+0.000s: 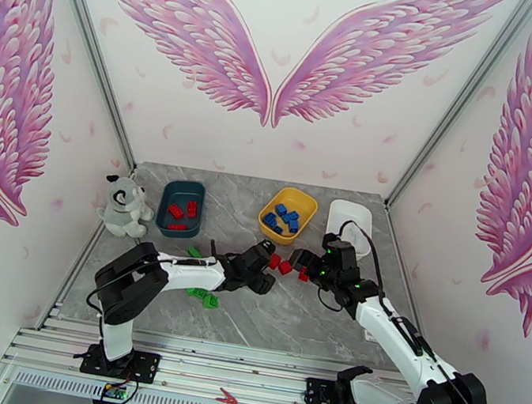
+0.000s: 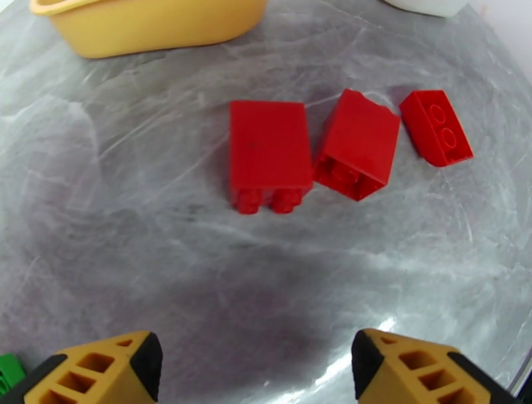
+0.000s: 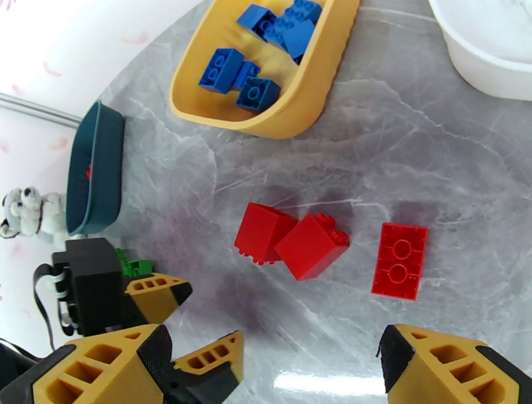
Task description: Sort the legos into containers by color
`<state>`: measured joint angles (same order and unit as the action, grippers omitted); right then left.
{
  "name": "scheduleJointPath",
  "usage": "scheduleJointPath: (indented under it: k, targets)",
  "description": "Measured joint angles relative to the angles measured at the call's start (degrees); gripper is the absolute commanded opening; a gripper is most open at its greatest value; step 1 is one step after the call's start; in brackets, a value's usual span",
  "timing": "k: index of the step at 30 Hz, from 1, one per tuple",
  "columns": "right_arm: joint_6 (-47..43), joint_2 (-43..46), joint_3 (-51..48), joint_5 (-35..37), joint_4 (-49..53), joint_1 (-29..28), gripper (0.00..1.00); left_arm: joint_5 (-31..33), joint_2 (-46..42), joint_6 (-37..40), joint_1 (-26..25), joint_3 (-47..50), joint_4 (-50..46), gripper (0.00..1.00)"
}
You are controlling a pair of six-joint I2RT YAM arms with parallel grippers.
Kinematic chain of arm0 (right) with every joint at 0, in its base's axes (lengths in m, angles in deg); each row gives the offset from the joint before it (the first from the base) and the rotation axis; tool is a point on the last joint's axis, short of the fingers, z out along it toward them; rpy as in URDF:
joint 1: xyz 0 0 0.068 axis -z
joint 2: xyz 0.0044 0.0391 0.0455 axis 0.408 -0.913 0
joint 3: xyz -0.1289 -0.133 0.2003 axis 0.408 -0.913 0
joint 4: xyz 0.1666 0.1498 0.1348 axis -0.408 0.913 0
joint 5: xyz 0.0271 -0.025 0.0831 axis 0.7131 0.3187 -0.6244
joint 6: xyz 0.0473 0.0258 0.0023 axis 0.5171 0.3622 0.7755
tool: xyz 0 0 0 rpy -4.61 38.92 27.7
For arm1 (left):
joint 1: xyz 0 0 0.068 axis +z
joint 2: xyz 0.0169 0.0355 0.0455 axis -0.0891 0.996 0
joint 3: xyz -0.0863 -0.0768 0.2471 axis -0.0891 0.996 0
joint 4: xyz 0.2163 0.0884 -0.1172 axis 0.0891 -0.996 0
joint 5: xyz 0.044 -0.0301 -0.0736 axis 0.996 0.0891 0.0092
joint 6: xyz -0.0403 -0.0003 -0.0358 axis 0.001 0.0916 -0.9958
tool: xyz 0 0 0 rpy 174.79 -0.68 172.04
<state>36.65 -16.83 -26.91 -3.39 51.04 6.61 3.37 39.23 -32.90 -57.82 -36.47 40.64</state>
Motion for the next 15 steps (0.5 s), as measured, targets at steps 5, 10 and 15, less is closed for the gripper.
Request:
scheduleJointPath:
  k: [5,10,15]
  targets:
    - [1.1,0.0,-1.0,-1.7,-0.9,1.8,0.86,0.8,3.9,0.3,-0.2,-4.9,-0.2,0.76]
    - [1.7,0.3,-1.8,-3.3,-1.7,3.1,0.86,2.1,7.9,0.5,0.0,-9.9,-1.5,0.70]
    - [2.4,1.6,-2.4,-4.0,-2.3,3.5,0.86,3.3,11.6,0.5,0.6,-14.4,-3.1,0.66]
